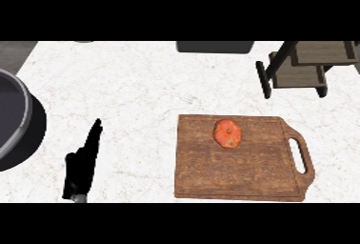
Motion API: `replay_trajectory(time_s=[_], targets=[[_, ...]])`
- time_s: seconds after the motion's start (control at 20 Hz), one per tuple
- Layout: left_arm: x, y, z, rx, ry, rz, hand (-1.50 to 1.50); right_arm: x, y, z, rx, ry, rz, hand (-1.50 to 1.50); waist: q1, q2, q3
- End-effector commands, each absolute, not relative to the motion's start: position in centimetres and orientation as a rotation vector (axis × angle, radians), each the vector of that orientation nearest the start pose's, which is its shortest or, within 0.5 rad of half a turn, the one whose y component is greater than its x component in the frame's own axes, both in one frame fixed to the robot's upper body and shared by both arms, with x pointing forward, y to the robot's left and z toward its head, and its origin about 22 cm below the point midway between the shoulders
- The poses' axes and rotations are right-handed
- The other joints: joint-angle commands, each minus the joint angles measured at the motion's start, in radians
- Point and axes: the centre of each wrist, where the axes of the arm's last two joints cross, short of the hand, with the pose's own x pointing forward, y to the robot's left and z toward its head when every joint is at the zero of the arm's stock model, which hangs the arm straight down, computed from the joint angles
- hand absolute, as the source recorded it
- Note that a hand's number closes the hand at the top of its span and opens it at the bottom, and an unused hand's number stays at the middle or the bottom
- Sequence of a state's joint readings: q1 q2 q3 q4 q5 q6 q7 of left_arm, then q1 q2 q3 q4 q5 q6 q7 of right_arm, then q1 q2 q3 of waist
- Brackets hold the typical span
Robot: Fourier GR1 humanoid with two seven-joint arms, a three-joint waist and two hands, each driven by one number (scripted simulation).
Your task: Pick the cupcake from the cutting board and place it in the tiered basket
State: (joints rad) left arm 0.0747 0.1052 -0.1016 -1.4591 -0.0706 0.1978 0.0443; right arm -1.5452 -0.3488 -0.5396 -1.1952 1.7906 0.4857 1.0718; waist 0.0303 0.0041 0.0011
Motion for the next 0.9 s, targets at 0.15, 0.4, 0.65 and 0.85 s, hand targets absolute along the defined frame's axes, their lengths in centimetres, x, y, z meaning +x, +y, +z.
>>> replay_trajectory(time_s=[0.15, 0.4, 0.65, 0.85], targets=[[22.4, 23.0, -4.3, 0.226, -1.316, -0.041, 0.00, 39.6, -25.3, 43.6, -1.600, -0.641, -0.237, 1.50, -0.005, 0.007, -0.002], [22.0, 23.8, -4.9, 0.248, -1.313, -0.042, 0.00, 41.3, -26.1, 42.1, -1.581, -0.581, -0.242, 1.50, 0.000, 0.008, -0.002], [22.0, 24.2, -5.4, 0.238, -1.315, -0.049, 0.00, 42.7, -27.2, 39.0, -1.541, -0.581, -0.286, 1.50, -0.004, 0.007, -0.002], [21.1, 23.4, -4.7, 0.231, -1.328, -0.053, 0.00, 42.6, -30.2, 38.1, -1.467, -0.671, -0.418, 1.50, 0.014, 0.012, 0.000]])
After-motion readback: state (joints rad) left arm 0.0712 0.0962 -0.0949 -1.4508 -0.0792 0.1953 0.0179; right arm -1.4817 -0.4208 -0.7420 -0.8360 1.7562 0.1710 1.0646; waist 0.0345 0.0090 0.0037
